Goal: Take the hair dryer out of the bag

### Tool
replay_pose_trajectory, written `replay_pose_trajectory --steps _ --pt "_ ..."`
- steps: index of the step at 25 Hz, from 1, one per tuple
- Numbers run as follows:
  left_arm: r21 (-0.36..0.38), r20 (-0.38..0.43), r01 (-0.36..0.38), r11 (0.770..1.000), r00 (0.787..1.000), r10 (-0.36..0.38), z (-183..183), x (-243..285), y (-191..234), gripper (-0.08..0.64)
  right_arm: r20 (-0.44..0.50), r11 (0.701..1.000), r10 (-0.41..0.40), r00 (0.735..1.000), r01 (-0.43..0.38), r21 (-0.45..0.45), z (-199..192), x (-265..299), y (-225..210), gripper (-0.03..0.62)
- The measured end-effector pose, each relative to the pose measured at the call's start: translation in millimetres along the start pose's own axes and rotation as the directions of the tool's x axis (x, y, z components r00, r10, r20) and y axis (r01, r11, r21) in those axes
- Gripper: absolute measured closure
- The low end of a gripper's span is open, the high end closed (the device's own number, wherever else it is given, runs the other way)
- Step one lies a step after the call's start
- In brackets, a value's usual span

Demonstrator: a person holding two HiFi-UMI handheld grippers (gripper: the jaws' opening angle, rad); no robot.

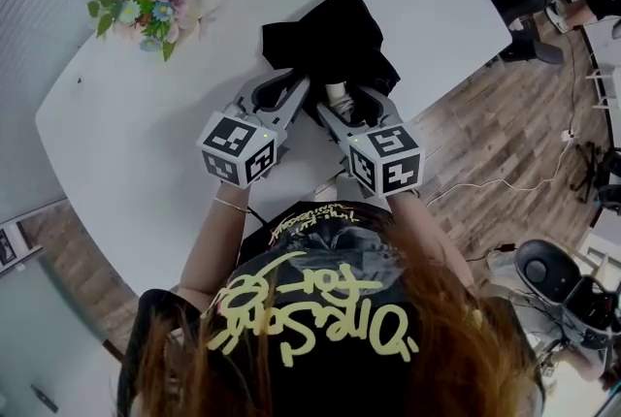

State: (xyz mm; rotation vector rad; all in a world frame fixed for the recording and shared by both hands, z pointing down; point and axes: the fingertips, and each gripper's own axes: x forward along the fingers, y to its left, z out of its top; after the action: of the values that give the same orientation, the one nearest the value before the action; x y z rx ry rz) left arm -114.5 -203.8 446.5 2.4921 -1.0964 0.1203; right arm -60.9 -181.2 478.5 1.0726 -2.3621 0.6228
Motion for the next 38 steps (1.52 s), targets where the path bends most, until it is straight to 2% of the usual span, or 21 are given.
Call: replay_pose_trajectory --steps 6,10,17,22,27,33,38 --pt "-0.009 0.007 0.026 1.0 1.0 -0.026 -1.2 -10.2 -0.8 0.502 -0.048 1.0 -0.019 0.999 0.018 -0.007 -2.2 6.1 2.4 0.33" --pt "-0.011 0.012 0.047 0.999 0.999 -0.047 -0.2 -9.3 -4.6 0.503 -0.071 0.999 -0.004 0.997 0.002 -0.033 -3.5 9.8 3.8 0.291" --pt "-0.015 0.024 0.075 0.997 0.997 -0.074 0.0 -8.0 -7.8 0.505 -0.082 0.998 0.056 0.995 -0.059 -0.028 -4.5 14.8 5.4 0.291" --pt "-0.011 0.035 0.085 0.996 0.996 -0.084 1.0 -7.5 -8.6 0.505 -0.069 0.998 0.054 0.996 -0.053 0.017 -2.9 16.5 0.8 0.292" --pt "-0.03 0.039 0.096 0.995 0.995 -0.095 2.3 -6.2 -10.4 0.505 -0.108 0.998 0.059 0.992 -0.055 0.042 -3.6 14.0 -3.9 0.309" --pt "-0.046 0.04 0.082 0.996 0.996 -0.08 3.6 -4.2 -7.5 0.508 -0.126 0.99 0.118 0.985 -0.107 0.089 -2.7 11.5 -10.6 0.33" --pt "-0.019 0.02 0.058 0.998 0.998 -0.058 4.0 0.6 -10.9 0.508 -0.13 0.981 0.172 0.976 -0.159 0.108 -1.8 7.6 -18.5 0.341"
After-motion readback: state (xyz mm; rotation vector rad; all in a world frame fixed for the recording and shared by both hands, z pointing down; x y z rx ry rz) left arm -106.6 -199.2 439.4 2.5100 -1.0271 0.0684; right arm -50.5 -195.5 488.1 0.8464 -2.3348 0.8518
